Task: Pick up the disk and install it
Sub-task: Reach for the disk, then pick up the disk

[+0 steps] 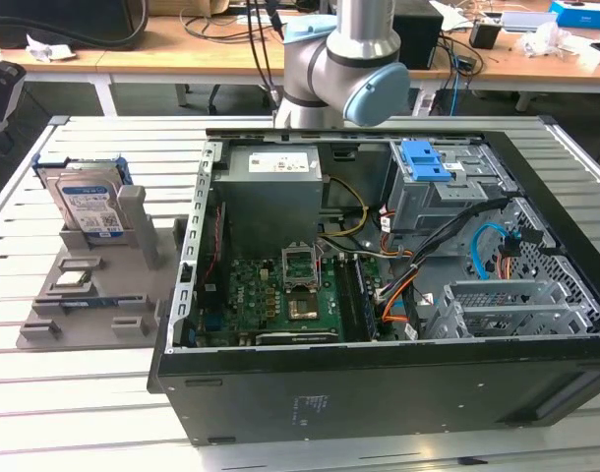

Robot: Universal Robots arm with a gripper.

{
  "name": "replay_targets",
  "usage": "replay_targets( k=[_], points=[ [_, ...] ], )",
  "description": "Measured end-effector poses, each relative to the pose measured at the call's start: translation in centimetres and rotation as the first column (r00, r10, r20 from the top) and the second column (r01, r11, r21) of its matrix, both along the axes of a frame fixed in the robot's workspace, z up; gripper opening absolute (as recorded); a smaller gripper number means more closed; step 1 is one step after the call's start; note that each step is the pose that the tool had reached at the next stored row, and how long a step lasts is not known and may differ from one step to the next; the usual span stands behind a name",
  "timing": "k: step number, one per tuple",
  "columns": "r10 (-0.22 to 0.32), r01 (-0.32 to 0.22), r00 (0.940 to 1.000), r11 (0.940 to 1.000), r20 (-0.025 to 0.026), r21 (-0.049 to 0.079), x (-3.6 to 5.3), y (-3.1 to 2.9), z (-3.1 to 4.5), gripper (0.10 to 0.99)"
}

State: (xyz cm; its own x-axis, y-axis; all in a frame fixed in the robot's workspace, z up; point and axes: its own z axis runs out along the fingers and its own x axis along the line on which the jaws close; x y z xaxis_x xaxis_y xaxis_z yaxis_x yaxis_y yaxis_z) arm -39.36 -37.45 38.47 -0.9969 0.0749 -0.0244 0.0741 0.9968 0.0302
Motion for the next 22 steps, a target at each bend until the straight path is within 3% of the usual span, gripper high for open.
replay_targets(
  k=[13,17,19,22],
  points=[
    [0.000,0.000,1.0000,1.0000,0.0000,-0.001,0.34,0.02,-0.03,0.106],
    [0.099,-0.099,0.9951,0.9951,0.0000,-0.001,0.34,0.02,-0.03,0.106],
    [0.148,-0.148,0.9889,0.9889,0.0000,-0.001,0.34,0.02,-0.03,0.106],
    [0.262,-0.262,0.9651,0.9651,0.0000,-0.001,0.34,0.02,-0.03,0.106]
  ],
)
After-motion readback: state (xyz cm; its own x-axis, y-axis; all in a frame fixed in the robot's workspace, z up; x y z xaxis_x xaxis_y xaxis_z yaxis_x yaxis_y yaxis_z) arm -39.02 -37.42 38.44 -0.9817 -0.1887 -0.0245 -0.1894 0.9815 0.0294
